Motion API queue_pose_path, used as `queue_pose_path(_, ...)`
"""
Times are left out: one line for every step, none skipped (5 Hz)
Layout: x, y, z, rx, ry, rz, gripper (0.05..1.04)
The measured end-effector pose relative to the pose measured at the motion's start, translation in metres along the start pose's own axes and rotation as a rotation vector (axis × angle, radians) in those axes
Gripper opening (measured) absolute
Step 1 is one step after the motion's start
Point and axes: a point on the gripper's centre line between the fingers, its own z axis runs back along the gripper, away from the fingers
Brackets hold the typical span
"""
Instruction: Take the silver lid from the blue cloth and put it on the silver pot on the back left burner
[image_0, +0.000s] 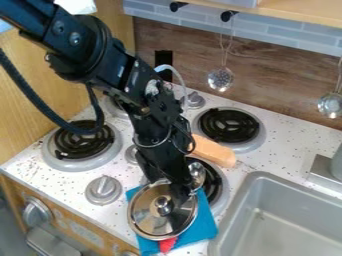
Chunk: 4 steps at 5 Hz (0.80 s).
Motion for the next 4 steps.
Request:
queue_pose_path(-0.008,0.009,0.002,0.000,-0.012,0.044,1.010)
queue_pose_path(-0.006,0.009,-0.002,-0.012,-0.033,0.063,1.010)
queue_pose_path(0.004,0.010,-0.027,-0.026,-0.006,0.105,1.010)
queue_pose_path(0.017,0.003,-0.036,-0.044,-0.015,0.106,1.010)
